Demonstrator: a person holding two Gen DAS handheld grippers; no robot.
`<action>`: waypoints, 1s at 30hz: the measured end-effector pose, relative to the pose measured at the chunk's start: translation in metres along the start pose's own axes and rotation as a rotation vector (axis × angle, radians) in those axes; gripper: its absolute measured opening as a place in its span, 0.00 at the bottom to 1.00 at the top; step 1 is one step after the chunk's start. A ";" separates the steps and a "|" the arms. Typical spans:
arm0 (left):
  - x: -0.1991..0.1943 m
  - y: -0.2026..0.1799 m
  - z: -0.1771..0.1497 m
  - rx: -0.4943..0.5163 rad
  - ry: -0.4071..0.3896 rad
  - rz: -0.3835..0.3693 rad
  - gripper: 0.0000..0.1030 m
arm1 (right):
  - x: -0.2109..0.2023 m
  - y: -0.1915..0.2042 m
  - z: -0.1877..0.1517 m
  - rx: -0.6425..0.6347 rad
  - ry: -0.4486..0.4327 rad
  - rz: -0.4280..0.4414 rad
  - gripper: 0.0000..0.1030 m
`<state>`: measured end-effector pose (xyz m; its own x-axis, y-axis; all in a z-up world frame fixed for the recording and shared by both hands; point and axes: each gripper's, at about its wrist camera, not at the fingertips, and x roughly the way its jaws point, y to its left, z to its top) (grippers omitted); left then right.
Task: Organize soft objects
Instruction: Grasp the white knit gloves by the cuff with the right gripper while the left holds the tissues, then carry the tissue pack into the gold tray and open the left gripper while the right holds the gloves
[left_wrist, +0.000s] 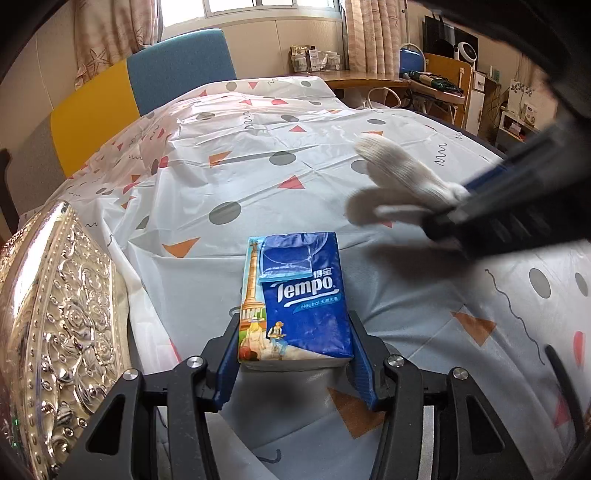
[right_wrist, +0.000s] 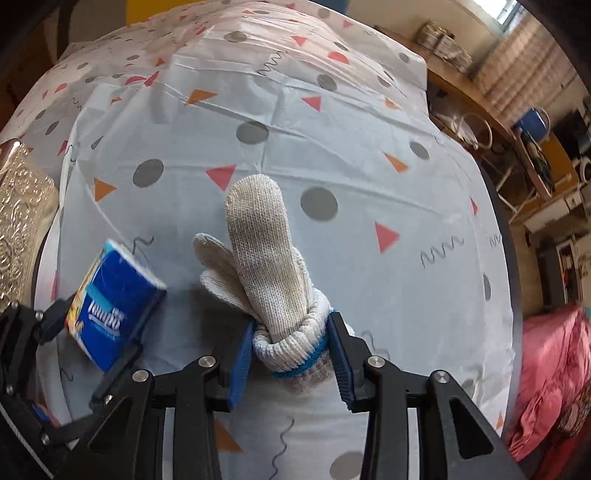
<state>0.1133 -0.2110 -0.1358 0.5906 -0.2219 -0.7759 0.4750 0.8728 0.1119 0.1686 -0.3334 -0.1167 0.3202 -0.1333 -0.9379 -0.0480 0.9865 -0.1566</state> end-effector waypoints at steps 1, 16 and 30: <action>0.000 0.000 0.000 -0.001 0.000 0.000 0.52 | -0.003 0.000 -0.011 0.012 -0.009 0.004 0.38; -0.004 0.008 0.013 -0.069 0.059 -0.036 0.50 | -0.004 0.006 -0.038 0.073 -0.172 -0.046 0.41; -0.043 0.031 0.066 -0.123 0.004 0.007 0.50 | -0.003 0.001 -0.038 0.107 -0.175 -0.014 0.43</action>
<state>0.1458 -0.2033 -0.0578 0.5906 -0.2144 -0.7779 0.3873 0.9211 0.0402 0.1314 -0.3358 -0.1255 0.4800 -0.1378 -0.8664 0.0557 0.9904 -0.1266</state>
